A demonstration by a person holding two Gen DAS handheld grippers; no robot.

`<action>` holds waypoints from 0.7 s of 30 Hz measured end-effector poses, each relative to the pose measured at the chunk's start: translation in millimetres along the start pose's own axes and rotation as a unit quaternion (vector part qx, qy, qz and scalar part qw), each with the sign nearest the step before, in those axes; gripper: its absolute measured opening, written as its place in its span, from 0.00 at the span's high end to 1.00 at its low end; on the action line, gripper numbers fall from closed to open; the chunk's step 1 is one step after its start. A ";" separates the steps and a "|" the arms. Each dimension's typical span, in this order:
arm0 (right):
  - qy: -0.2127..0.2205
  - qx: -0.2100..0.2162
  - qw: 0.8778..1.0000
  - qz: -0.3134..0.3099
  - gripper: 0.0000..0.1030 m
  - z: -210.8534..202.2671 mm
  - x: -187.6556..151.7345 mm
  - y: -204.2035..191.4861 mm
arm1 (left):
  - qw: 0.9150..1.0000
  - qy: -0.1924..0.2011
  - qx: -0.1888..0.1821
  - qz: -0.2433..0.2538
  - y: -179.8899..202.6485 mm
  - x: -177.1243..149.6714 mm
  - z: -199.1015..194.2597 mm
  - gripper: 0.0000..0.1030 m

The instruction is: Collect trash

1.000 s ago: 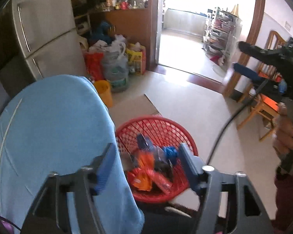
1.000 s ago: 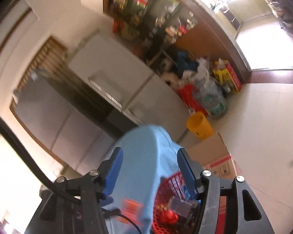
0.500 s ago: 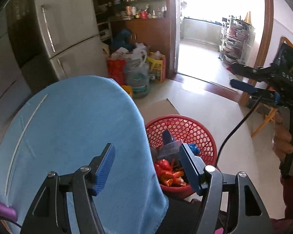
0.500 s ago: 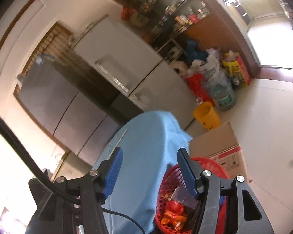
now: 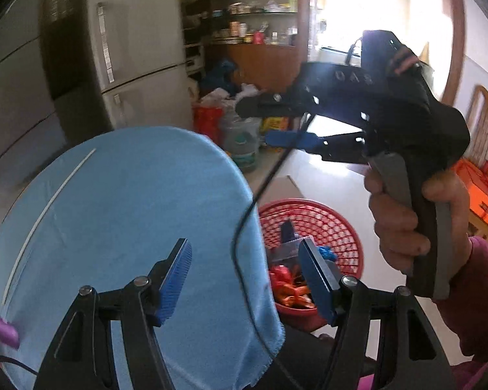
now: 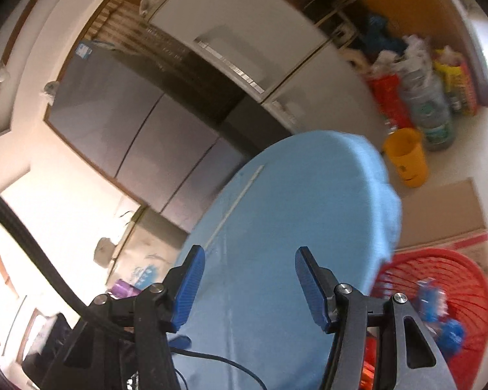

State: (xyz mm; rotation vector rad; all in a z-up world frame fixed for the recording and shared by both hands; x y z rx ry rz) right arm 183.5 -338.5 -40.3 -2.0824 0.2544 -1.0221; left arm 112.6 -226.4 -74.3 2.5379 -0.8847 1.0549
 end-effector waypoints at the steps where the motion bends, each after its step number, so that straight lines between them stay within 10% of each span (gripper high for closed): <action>1: -0.007 0.006 1.000 -0.007 0.40 7.7 3.3 -4.0 | 1.000 0.000 0.007 -0.006 -5.2 1.1 0.7 0.33; 21: 0.026 -0.070 0.997 0.020 0.40 -32.1 10.0 38.3 | 1.000 0.022 0.010 -0.005 -9.6 2.7 -17.1 0.33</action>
Point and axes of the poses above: each gripper's, at about its wrist camera, not at the fingertips, and z roughly the way its jaws point, y to its right, x to its top, the point moved 10 cm from there along z, roughly the way its jaws point
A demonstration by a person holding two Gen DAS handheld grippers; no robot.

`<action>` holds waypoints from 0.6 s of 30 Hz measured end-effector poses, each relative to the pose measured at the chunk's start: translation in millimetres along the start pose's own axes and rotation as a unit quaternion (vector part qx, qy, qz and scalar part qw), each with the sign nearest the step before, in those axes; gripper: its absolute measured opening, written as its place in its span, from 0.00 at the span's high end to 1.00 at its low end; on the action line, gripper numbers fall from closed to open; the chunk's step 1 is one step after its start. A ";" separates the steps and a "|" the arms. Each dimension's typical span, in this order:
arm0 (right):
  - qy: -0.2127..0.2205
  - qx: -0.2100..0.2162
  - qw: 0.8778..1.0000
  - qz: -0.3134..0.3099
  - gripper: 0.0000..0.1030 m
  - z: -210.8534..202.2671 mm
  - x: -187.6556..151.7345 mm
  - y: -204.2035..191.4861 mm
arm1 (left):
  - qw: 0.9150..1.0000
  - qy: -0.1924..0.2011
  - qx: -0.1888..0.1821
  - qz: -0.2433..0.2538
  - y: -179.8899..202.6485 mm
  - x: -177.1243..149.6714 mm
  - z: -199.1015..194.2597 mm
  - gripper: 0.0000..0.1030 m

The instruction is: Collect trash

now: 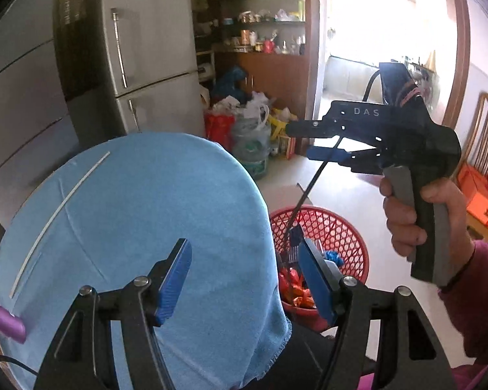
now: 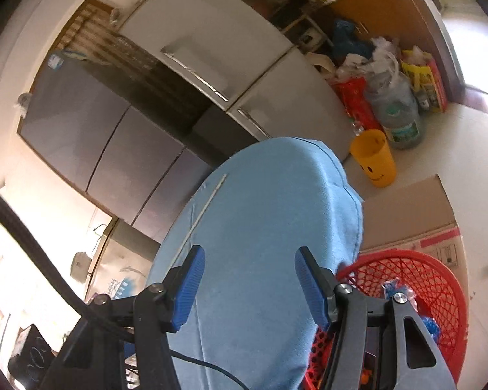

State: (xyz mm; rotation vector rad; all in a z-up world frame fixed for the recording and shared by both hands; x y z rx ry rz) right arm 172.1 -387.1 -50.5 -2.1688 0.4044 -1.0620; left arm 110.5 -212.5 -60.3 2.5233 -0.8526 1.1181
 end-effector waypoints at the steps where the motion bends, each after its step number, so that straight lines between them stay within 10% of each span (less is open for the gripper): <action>1: -0.001 0.004 1.000 -0.005 0.40 2.5 -0.3 -6.1 | 1.000 0.001 0.000 -0.001 0.5 0.2 -0.6 0.33; 18: -0.022 0.005 1.000 -0.022 0.40 13.4 -13.7 -17.9 | 1.000 0.011 0.007 0.010 4.8 -1.7 -11.6 0.33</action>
Point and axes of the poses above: each gripper's, at about its wrist camera, not at the fingertips, and z roughly the way its jaws point, y to its right, x to its top, the point moved 10 cm from there along z, roughly the way its jaws point
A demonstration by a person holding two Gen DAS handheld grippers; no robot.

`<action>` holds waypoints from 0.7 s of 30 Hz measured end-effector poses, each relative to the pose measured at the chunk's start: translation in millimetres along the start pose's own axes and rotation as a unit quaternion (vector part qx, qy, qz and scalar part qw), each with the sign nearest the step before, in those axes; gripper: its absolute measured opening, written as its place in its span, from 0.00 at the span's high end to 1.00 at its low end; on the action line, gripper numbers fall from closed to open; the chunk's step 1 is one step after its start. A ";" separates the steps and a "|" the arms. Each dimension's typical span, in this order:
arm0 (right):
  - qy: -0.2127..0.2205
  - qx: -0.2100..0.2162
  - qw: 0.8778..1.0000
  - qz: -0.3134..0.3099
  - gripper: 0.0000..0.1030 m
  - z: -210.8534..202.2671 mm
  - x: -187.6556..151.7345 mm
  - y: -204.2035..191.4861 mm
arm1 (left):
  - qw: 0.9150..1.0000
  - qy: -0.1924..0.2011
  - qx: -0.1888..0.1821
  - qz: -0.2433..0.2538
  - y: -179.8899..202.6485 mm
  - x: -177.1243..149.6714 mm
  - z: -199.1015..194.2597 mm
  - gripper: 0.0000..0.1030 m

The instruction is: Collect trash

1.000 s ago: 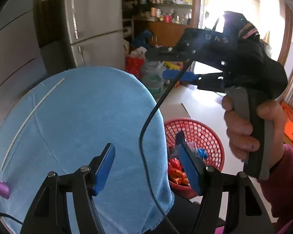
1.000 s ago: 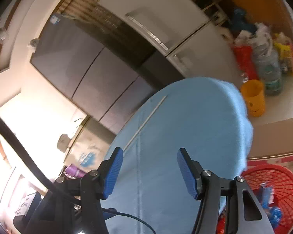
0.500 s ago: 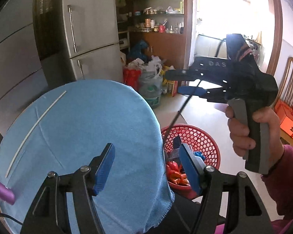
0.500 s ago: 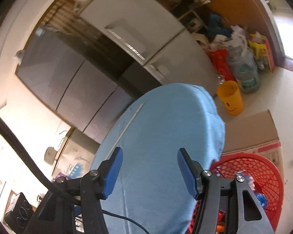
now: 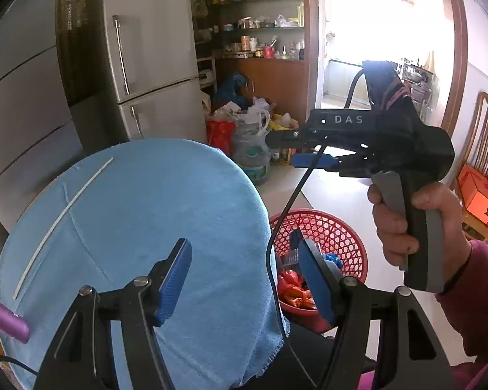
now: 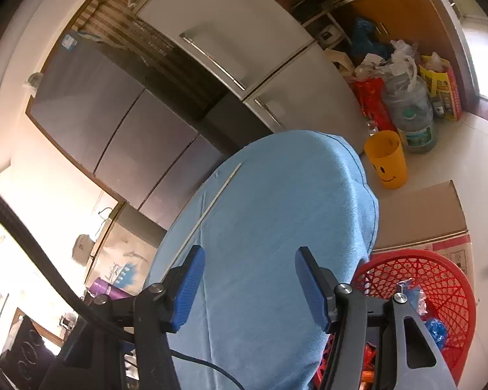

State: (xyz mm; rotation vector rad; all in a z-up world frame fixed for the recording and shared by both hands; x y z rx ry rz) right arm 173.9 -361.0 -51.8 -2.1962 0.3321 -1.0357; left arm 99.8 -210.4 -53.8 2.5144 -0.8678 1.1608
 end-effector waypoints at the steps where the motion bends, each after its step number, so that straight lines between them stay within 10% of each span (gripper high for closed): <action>1: -0.002 0.003 1.000 0.000 0.40 1.6 -1.4 -2.1 | 1.000 0.001 0.000 0.001 -0.2 0.2 -0.5 0.33; 21: -0.015 0.012 1.000 -0.007 0.40 4.9 -16.1 -10.5 | 1.000 0.006 0.006 0.002 2.2 -2.3 -10.0 0.33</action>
Point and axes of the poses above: each gripper's, at about its wrist camera, not at the fingertips, and z roughly the way its jaws point, y to its right, x to its top, the point moved 10 cm from there along z, roughly the way its jaws point
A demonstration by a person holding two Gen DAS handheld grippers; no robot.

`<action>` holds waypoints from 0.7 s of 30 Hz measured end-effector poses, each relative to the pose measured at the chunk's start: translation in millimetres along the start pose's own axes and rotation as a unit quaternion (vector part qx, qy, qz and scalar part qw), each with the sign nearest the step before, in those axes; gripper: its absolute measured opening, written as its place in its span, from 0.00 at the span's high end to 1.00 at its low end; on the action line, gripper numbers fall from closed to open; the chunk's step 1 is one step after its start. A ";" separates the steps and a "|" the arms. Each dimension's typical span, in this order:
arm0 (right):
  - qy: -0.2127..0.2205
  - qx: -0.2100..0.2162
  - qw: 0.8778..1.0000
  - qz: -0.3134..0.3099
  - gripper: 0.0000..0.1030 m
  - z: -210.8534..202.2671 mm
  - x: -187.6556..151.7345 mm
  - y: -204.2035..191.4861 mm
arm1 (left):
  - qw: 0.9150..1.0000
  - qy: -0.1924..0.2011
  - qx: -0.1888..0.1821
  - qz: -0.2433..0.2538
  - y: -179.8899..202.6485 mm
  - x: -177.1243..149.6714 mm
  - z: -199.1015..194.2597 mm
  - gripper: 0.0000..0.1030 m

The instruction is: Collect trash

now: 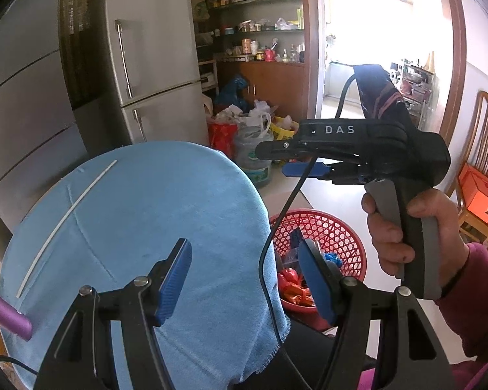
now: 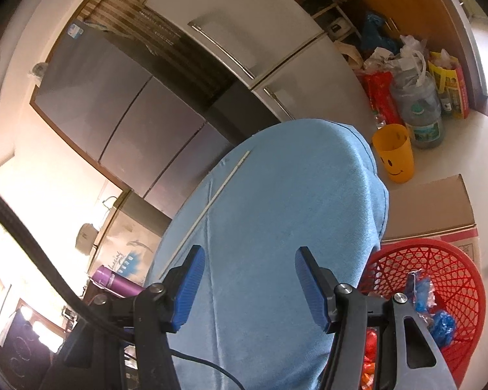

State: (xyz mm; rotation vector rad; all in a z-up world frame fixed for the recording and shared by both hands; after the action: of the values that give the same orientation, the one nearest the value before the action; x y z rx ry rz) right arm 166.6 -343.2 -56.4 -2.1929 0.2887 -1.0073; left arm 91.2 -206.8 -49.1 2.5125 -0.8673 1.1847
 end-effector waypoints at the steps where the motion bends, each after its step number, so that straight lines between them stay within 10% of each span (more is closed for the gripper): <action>1: 0.000 0.000 1.000 -0.001 0.40 -1.0 -0.3 -0.4 | 1.000 0.000 0.001 0.003 2.1 0.7 -0.5 0.33; 13: 0.018 -0.002 1.000 0.009 0.40 -23.8 1.3 12.2 | 1.000 0.005 0.007 0.024 11.7 0.4 -6.5 0.33; 21: -0.025 -0.032 0.999 -0.012 0.39 20.9 -6.0 7.5 | 0.996 -0.019 0.074 -0.053 -68.1 -17.8 5.5 0.31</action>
State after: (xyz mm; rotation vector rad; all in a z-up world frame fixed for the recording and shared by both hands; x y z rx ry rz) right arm 178.5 -335.4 -74.5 -2.2808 0.2765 -0.9662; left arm 126.7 -147.4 -63.4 2.6697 -0.6678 1.2100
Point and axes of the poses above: each gripper's, at about its wrist camera, not at the fingertips, and z roughly the way its jaws point, y to its right, x to its top, the point moved 10 cm from there along z, roughly the way its jaws point
